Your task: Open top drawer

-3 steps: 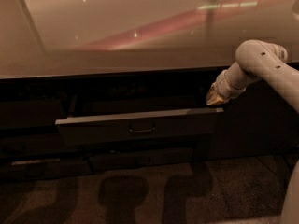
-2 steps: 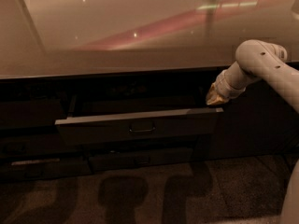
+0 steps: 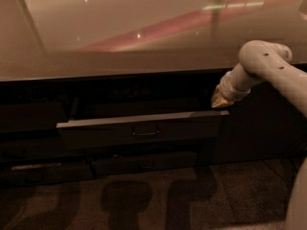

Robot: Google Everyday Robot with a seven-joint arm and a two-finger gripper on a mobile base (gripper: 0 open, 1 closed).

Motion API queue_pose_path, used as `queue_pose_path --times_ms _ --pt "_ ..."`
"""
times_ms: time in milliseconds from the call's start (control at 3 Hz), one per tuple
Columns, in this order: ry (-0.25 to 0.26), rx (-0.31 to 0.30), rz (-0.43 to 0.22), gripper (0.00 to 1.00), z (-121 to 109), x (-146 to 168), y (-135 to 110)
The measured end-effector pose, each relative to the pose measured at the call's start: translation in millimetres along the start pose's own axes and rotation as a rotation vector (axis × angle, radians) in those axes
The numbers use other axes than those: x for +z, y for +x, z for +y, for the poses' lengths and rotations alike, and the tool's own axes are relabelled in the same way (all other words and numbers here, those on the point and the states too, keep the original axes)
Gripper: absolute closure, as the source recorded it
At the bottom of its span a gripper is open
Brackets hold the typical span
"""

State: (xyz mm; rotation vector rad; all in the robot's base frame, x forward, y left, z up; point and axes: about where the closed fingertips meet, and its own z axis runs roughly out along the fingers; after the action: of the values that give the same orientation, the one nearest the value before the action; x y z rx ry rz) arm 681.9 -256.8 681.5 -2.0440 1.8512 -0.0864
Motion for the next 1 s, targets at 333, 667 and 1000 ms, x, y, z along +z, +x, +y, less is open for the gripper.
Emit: queue_pose_path --times_ms 333,667,1000 --pt "-0.021 -0.031 0.036 1.00 -3 7 -17" --pt "-0.022 -0.031 0.036 1.00 -3 7 -17" --pt "-0.036 -0.056 0.056 1.00 3 17 -24"
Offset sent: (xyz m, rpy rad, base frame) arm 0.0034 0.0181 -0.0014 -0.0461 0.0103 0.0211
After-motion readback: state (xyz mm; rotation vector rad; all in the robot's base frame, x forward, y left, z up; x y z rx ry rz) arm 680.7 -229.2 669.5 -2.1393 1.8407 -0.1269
